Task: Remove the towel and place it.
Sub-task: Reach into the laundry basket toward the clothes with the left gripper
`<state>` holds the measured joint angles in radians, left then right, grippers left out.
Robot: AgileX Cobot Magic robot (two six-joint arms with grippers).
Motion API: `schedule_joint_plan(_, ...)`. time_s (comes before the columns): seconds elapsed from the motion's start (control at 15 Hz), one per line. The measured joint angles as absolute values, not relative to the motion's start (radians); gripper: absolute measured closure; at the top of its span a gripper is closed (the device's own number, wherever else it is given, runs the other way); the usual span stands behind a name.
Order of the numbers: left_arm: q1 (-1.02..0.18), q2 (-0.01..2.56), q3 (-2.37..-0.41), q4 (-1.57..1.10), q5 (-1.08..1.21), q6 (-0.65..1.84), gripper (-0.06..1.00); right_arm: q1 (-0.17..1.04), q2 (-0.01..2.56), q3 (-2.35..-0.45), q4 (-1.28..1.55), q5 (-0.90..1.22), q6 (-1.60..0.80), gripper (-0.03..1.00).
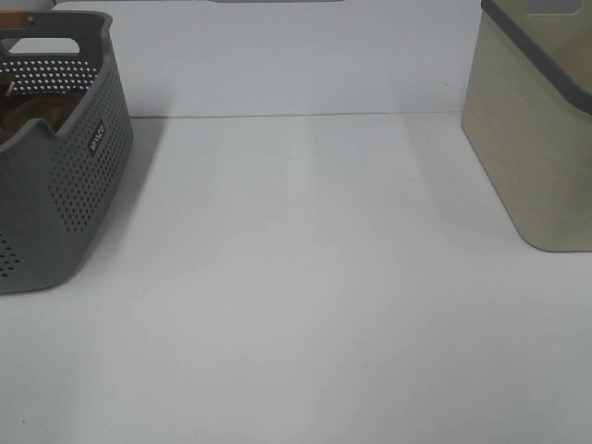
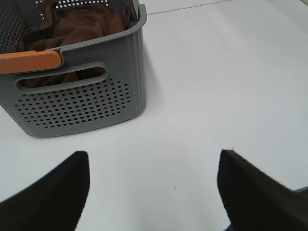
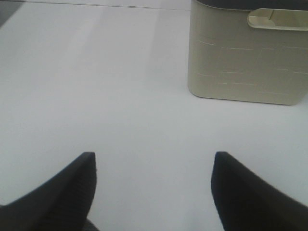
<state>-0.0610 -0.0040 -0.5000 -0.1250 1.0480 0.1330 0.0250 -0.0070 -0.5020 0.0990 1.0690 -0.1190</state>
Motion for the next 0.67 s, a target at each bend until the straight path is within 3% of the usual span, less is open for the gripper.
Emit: schedule_joint_plan(0.67,-0.061,-0.004,-0.5,-0.125,1.048,0.133,0.24,0.025,-0.007,-0.502,0.099,1.069,-0.119,0.32)
